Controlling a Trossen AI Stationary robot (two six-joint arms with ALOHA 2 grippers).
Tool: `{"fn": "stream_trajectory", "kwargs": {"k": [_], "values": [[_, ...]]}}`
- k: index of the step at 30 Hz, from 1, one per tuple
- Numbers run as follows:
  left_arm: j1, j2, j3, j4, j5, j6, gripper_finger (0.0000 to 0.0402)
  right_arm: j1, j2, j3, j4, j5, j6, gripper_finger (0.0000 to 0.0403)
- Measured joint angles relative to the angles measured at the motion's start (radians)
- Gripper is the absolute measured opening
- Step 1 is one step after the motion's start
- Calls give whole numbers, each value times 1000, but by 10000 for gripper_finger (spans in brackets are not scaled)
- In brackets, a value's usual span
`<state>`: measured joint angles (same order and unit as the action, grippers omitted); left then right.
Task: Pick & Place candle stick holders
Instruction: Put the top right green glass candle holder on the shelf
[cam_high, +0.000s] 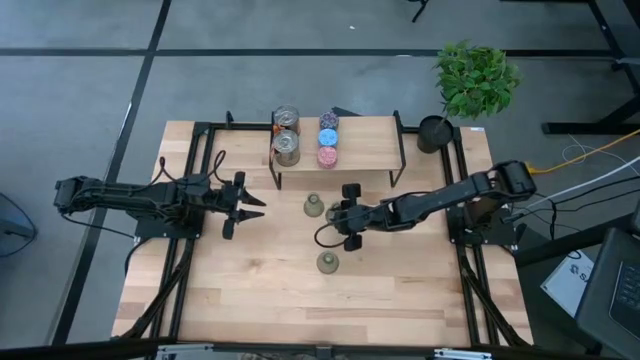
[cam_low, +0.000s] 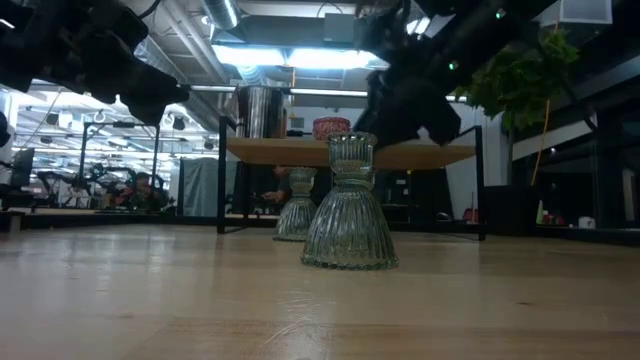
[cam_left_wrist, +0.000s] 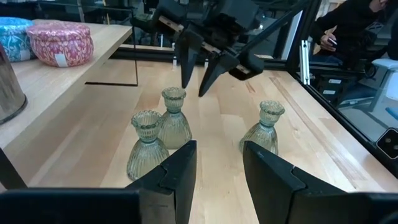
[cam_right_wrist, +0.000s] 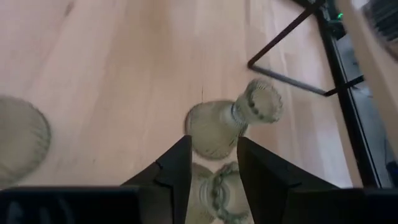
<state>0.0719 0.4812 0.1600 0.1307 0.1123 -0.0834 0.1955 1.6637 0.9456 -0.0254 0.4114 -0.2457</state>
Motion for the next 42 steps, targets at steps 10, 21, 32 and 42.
{"fn": "stream_trajectory", "kwargs": {"k": [10,21,32,42], "values": [[0,0,0,0,0,0,127,-65,-15,17,-167,-86,81,131],[0,0,0,0,0,0,127,-102,-15,17,-191,-124,50,120],[0,0,0,0,0,0,127,-104,-17,18,-214,-221,42,52],[0,0,0,0,0,0,127,-78,-20,19,-213,-274,116,46]]}}
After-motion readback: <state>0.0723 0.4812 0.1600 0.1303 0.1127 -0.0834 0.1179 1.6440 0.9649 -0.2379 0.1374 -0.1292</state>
